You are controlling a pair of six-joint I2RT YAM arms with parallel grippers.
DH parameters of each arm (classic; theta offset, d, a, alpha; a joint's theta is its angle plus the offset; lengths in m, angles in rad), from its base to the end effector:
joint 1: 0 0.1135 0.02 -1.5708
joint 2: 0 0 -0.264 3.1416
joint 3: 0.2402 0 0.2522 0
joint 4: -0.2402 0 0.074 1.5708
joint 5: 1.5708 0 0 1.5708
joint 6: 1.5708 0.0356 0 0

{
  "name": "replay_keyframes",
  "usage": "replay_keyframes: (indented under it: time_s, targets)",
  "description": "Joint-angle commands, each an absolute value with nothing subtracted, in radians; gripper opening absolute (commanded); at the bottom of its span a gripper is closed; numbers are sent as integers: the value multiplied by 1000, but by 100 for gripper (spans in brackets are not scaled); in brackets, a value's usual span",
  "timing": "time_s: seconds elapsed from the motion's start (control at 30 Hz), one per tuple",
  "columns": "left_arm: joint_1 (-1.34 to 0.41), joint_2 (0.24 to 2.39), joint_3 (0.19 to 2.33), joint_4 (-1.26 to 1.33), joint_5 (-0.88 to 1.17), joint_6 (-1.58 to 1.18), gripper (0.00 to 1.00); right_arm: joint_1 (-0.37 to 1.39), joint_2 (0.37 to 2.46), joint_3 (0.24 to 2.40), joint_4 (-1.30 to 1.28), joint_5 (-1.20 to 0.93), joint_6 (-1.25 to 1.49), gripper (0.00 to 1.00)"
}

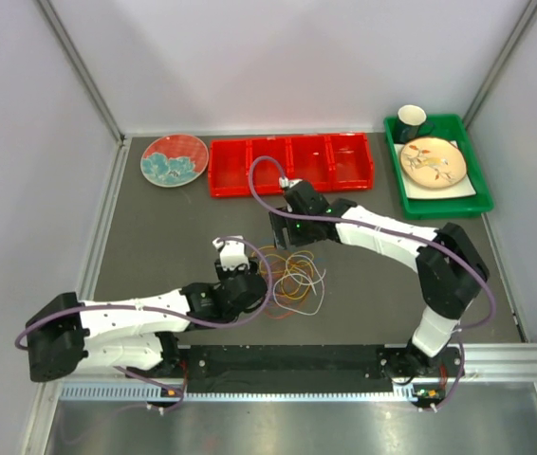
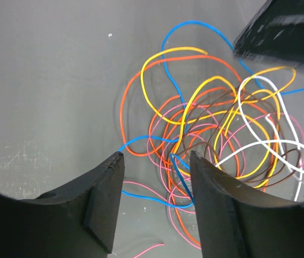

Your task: Untangle the cables

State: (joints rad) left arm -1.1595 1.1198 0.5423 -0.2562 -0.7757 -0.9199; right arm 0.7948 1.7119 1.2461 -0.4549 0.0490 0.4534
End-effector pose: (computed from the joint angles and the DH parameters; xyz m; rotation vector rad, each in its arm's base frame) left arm 0.1067 -0.1823 0.1940 -0.0785 2.1380 -0.2664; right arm 0.2599 0.2623 0.2313 -0.4123 2.5161 0.4514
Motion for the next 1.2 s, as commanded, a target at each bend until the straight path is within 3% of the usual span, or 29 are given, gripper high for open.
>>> replay_keyframes:
  time_s: [0.0,0.53,0.63,0.67,0.73,0.77,0.8,1.03,1.17]
  targets:
    - [-1155,1057,500,-173,-825,-942,58,802,1753,1315,-414,34,410,81]
    - [-1147,1100,515,-176,-818,-942,60,802,1907,1417,-406,15,362,79]
    - [-1147,1103,515,-175,-819,-942,60,802,1925,1434,-414,11,357,64]
    - [-1147,1104,515,-173,-818,-942,60,802,1925,1437,-414,9,356,47]
    - [-1146,1108,517,-173,-818,-942,60,802,1922,1440,-414,6,351,32]
    - [-1146,1112,517,-173,-819,-942,60,804,1921,1440,-413,6,351,10]
    - [-1146,1112,518,-173,-816,-942,60,802,1918,1440,-419,8,350,3]
    - [-1144,1120,523,-173,-818,-940,60,802,1829,1503,-508,47,318,0]
    - [-1144,1120,522,-170,-816,-940,60,802,1705,1644,-593,58,281,0]
